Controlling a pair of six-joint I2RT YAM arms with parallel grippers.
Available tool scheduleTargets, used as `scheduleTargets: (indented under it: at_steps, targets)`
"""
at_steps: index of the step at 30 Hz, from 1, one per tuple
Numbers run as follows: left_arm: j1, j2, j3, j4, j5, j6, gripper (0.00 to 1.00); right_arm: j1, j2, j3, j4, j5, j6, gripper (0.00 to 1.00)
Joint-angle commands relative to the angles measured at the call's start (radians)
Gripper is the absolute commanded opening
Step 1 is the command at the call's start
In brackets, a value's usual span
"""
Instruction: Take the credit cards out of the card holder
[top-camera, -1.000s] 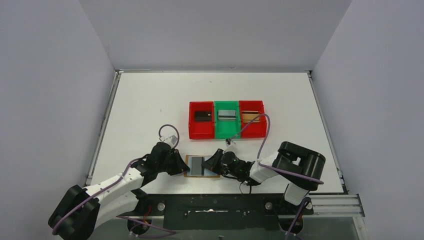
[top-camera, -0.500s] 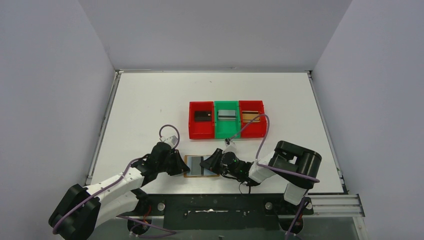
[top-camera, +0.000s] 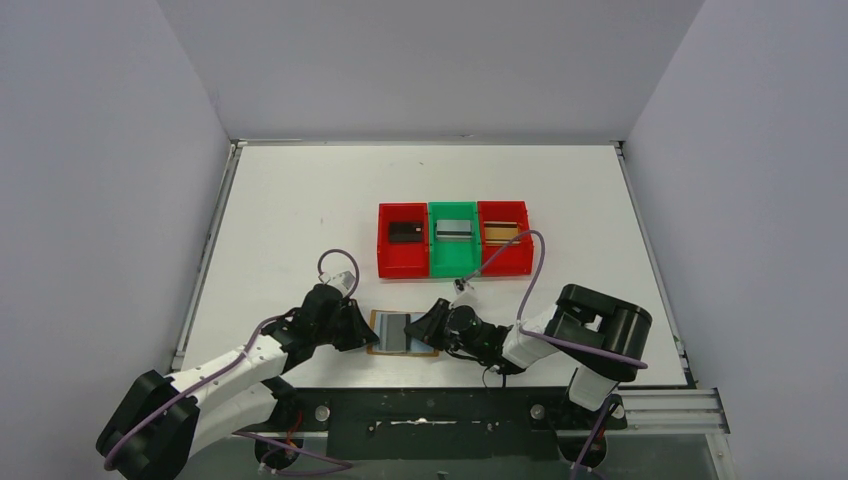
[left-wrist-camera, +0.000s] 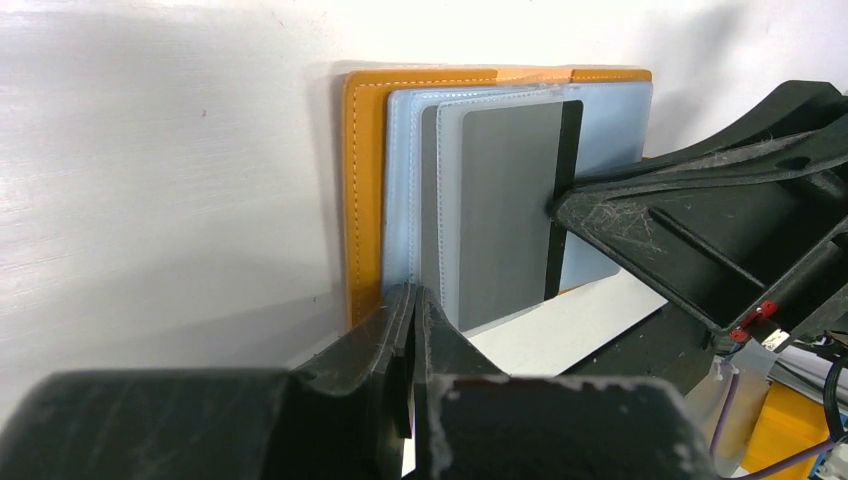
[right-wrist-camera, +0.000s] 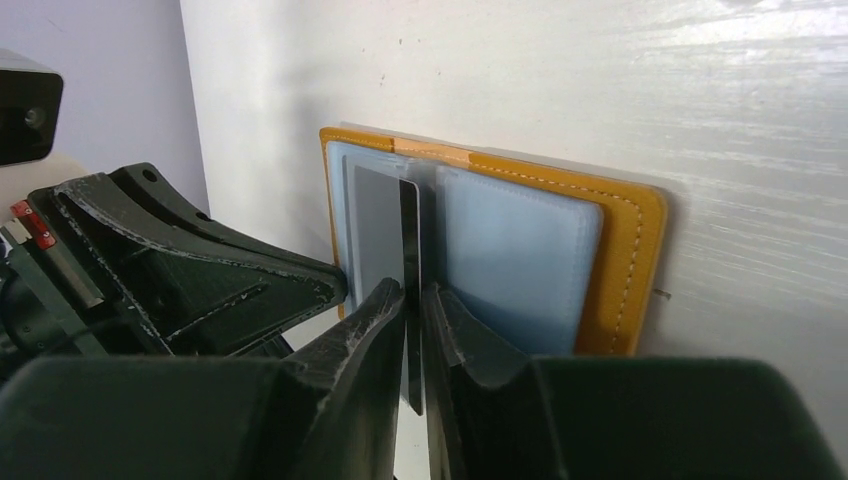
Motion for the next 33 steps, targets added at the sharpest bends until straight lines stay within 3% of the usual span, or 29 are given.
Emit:
scheduleTargets:
  at_steps: [1, 7, 11, 17, 21, 27, 33]
  targets:
    - [-0.003, -0.010, 0.039, -0.001, -0.010, 0.016, 0.00, 0.001, -0.018, 0.005, -0.006, 0.024, -0.018, 0.17]
    - [-0.003, -0.014, 0.041, 0.003, -0.008, 0.010, 0.01, 0.005, 0.004, 0.024, -0.005, 0.016, -0.020, 0.20]
    - [-0.002, -0.034, 0.065, -0.041, -0.049, 0.008, 0.17, 0.005, 0.007, 0.019, -0.007, 0.023, -0.009, 0.13]
    - [-0.002, -0.049, 0.114, -0.090, -0.082, 0.022, 0.26, -0.002, 0.027, 0.003, 0.080, -0.009, -0.001, 0.10]
    - [-0.002, -0.024, 0.128, -0.074, -0.062, 0.040, 0.27, -0.001, 0.046, 0.007, 0.090, -0.014, 0.006, 0.18]
    - [-0.005, 0.036, 0.111, 0.021, 0.027, 0.052, 0.27, -0.004, 0.060, 0.020, 0.070, -0.015, 0.010, 0.18]
    - [-0.023, 0.100, 0.094, 0.037, 0.026, 0.057, 0.21, -0.003, 0.070, 0.038, 0.063, -0.031, 0.003, 0.19]
